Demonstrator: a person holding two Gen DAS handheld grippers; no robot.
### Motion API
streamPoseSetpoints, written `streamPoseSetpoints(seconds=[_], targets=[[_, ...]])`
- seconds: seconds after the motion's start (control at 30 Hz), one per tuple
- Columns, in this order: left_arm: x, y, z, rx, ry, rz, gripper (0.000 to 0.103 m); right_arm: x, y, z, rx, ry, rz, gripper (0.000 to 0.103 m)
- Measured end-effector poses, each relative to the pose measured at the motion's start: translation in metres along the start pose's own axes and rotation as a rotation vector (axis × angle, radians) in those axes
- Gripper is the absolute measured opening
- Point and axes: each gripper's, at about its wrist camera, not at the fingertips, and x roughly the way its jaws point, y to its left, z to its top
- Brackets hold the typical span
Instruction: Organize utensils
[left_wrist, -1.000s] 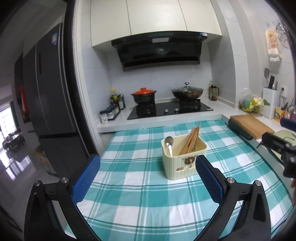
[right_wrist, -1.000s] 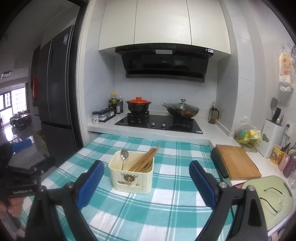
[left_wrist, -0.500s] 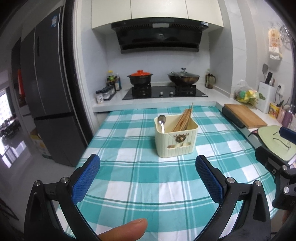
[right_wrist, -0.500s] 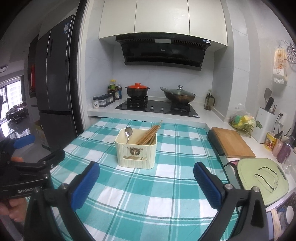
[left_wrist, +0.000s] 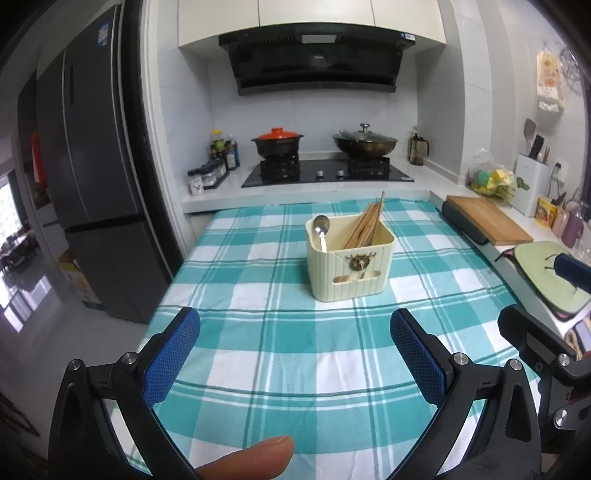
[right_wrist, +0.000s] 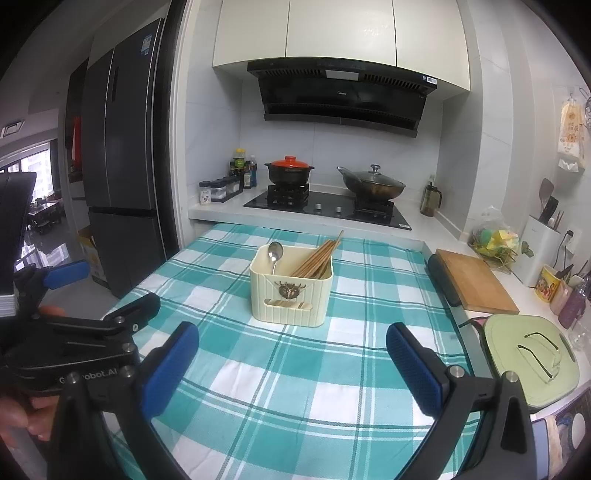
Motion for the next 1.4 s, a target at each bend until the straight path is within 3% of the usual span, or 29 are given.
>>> streamPoseSetpoints(seconds=[1.4], targets=[[-0.006, -0.001, 0.0, 0.004, -0.005, 0.004, 0.103, -0.004, -0.011, 0.002, 0.069, 0.014, -0.019, 0.103]])
